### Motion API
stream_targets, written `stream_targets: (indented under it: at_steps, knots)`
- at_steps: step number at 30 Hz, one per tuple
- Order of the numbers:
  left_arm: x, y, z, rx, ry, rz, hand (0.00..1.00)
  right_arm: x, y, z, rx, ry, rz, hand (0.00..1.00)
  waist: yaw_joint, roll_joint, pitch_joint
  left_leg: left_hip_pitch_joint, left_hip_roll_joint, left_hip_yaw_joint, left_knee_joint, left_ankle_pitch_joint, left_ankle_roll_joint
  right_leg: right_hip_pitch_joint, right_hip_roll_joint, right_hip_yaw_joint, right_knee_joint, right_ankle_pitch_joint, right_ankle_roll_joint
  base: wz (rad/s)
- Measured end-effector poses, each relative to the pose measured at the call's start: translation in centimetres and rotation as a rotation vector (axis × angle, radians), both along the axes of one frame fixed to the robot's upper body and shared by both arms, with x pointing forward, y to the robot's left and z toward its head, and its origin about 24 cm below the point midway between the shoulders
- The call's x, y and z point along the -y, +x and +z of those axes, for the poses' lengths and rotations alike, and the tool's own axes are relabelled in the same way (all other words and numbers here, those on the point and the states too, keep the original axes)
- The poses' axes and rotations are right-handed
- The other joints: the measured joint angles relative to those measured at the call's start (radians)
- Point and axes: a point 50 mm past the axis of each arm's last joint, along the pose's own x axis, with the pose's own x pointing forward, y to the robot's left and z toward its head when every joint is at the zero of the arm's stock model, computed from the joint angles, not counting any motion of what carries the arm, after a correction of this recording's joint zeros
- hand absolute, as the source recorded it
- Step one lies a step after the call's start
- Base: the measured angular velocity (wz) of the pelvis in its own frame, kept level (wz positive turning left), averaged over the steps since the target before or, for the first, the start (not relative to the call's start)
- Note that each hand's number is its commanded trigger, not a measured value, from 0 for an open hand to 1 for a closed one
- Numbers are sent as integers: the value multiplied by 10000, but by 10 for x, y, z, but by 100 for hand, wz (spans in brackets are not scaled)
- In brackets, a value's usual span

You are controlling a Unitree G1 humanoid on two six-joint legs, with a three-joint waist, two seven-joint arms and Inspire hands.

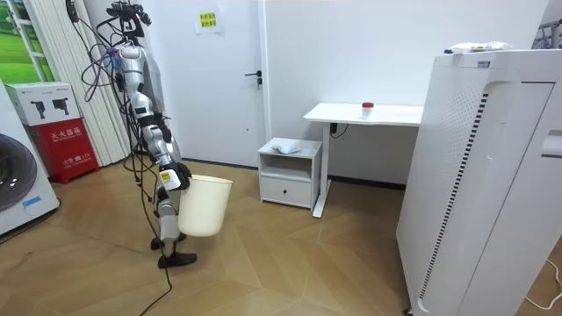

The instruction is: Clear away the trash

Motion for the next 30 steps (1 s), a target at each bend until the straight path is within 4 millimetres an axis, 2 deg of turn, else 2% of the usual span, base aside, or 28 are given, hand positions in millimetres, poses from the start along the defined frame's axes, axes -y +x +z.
stream_targets:
  at_steps: [15, 21, 24, 26, 27, 28, 29, 30]
  knots:
    - [0, -9, 0, -232, 29, 35, 0, -1, 1, 0, 16, 9, 77, 100, 29, -73, 15, -33, 1, -12, 11, 0, 0, -20, -2, -8, -22, -3, -3, 0]
    - [-2, -10, 1, -360, 121, -255, 0, 0, 5, 0, -44, -123, 852, 100, 40, -67, 18, -109, 5, -83, 42, -1, -2, -58, -2, -59, 7, -8, -10, 3]
    - [-4, -9, 1, -436, 166, -419, 0, -2, 10, 0, -52, -116, 1286, 100, 149, -64, 9, -320, 74, -84, 438, -106, -98, -226, 22, -126, 255, -83, -121, -1]
    - [-5, -9, 1, -517, 192, -605, 0, -3, 10, 0, -57, -46, 1337, 100, 248, -115, 31, -484, 186, -25, 1069, -280, -252, -380, 25, -339, 597, -228, -238, -8]
    - [-6, -10, 1, -629, 160, -652, 0, -3, 10, 0, -106, -4, 1368, 100, 322, -165, 40, -710, 268, -10, 1703, -366, -396, -383, 12, -576, 815, -343, -366, -8]
    - [-6, -13, 1, -760, 76, -618, 0, -3, 9, 0, -93, 63, 1391, 100, 367, -197, 40, -992, 364, 28, 2386, -437, -520, -379, 18, -596, 963, -452, -463, -9]
    - [-6, -14, 1, -821, 38, -583, 0, -3, 10, 0, -79, 74, 1398, 100, 381, -208, 41, -1090, 402, 38, 2692, -471, -570, -384, 16, -613, 1048, -528, -472, -8]
    - [-5, -16, 1, -984, -27, -685, 0, -4, 10, 0, -75, 99, 1490, 100, 380, -249, 59, -1415, 519, 33, 3434, -528, -668, -391, 20, -636, 1184, -706, -459, 4]
